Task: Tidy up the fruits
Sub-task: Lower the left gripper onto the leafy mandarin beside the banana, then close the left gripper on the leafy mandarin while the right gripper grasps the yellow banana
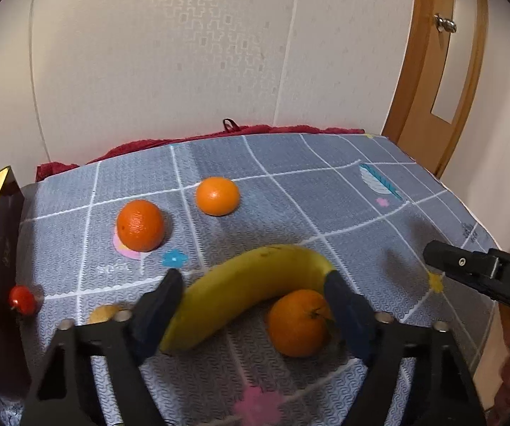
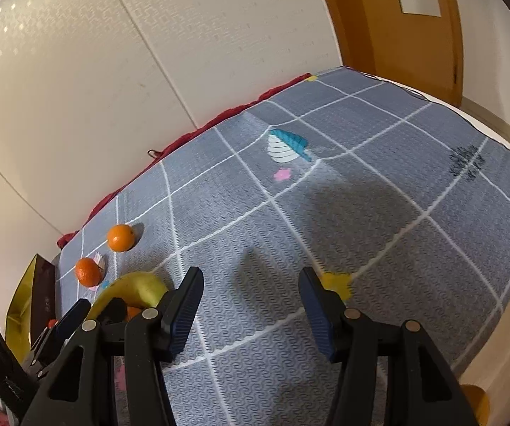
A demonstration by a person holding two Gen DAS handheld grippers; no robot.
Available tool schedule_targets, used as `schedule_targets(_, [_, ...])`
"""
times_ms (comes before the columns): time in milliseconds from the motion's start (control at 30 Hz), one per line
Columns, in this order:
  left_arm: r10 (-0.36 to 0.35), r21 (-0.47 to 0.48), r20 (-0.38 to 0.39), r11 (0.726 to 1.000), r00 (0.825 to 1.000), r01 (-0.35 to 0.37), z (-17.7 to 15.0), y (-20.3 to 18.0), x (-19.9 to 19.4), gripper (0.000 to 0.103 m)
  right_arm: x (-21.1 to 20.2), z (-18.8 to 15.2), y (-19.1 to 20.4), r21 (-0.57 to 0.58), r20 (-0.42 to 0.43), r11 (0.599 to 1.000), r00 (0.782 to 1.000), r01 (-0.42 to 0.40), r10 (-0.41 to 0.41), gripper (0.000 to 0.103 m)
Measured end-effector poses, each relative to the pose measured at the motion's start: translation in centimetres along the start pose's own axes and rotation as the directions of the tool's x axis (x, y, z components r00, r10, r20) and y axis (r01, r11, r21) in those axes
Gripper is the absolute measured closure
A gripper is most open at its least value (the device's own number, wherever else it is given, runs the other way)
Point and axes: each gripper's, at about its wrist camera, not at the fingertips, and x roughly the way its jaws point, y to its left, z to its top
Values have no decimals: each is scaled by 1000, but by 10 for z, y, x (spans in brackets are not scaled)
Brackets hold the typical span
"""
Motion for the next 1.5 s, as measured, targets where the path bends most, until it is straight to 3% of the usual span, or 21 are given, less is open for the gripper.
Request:
schedule_targets(100, [-17,-13,10,1000,1000,17,-2,6,-5,34,2,0,6,-19,-5,1000,1000,-1,1,46])
schedule_targets(233, [-15,-24,20,1000,1000,16,-6,5,-9,33,7,-1,12,-36,-15,999,1000,4,-4,46])
schedule_targets(400, [-13,36,50,999,999,11,-11,-9,-18,33,16,3,13,-56,-30,998,1000,2,-3,46])
schedule_targets(567, [-27,81,33,996,999,24,-12,-18,-16,33,25,4,14,-54,-54,998,998,-31,28,46])
schedule_targets(733, [-61,145,-23,987,998,64,-12,-31,-5,66,27,2,18,-69,-59,997,997,-44,40,46])
schedule_targets(1067, [-112,172,-1,979,994,111,-29,-19,-31,72,37,1,38,-149,-91,979,988,-137,125,46])
schedule_targets(1200, [-111,192,7,976,994,107,-42,-10,-50,85,47,0,57,-206,-132,960,977,-191,166,46])
schedule_targets(1300, [-95,172,-18,980,995,97,-50,3,-52,85,57,-1,73,-284,-136,943,981,-175,142,46])
schedule_targets(1400, [-109,130,-28,985,994,112,-55,16,-51,85,62,-2,79,-280,-168,936,970,-216,174,46])
schedule_targets(1467, [-127,102,-27,986,992,129,-55,20,-51,77,63,-5,87,-304,-201,922,962,-241,186,46])
schedule_targets(1500, [-132,99,-24,986,991,133,-55,21,-51,66,62,-6,91,-338,-202,909,962,-244,183,46])
